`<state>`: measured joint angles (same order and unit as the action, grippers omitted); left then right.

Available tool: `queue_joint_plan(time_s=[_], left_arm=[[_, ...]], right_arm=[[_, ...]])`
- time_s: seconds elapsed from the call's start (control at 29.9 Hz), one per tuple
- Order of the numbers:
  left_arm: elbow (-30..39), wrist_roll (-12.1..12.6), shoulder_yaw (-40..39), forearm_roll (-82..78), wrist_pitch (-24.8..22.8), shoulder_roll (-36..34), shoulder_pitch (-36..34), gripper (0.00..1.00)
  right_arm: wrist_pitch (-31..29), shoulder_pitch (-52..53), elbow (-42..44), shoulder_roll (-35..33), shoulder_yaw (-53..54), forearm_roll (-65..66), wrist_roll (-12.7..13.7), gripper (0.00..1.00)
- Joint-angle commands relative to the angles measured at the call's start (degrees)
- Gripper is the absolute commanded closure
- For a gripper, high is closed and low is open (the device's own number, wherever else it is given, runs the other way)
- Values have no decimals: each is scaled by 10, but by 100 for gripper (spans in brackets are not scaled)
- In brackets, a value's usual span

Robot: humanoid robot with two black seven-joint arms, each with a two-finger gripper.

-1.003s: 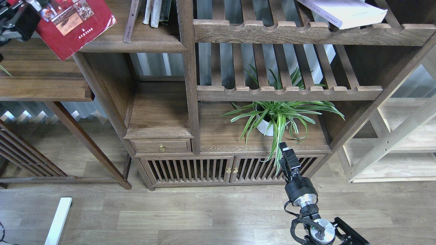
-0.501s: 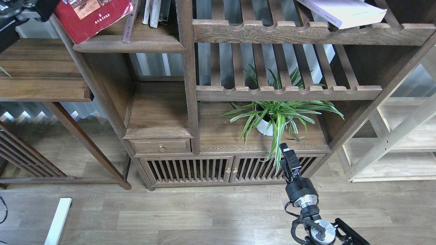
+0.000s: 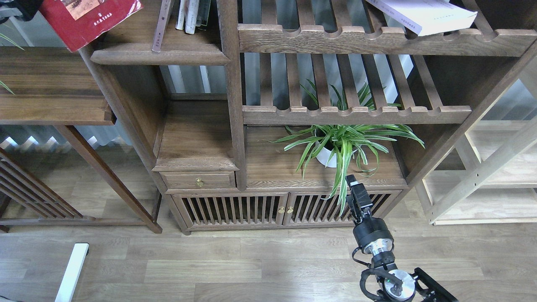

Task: Organize books on shelf
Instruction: 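Insert the red book upright beside the other books with the left gripper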

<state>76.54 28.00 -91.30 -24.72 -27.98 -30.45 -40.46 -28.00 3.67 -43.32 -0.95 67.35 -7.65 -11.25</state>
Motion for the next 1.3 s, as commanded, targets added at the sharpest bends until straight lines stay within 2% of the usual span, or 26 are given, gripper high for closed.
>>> queue_joint_plan(time_s=[0.0,0.07,0.2,0.43,0.67,1.04,1.27], left_arm=[[-20,0,32,-5,0,0,-35,97],[-25,0,54,-5,0,0,-54,97],[-35,0,99,-5,43,0,-87,96],[-40,0,127,-5,95,7,-100,96],[-70,0,149,-5,108,11,-136,96],[-183,0,230,-5,132,49,-251,96],[-256,0,261,-8,136,86,-289,96]], right_arm=[[0,-8,0,-14,1,0,0,0],[0,-12,0,-19,1,0,0,0],[0,-23,0,-23,1,-1,-1,0],[0,-33,0,-27,1,-1,-1,0],[0,-33,-1,-27,1,-1,-1,0],[0,-38,-1,-27,1,-2,-1,0],[0,-51,-2,-27,1,-4,-1,0]])
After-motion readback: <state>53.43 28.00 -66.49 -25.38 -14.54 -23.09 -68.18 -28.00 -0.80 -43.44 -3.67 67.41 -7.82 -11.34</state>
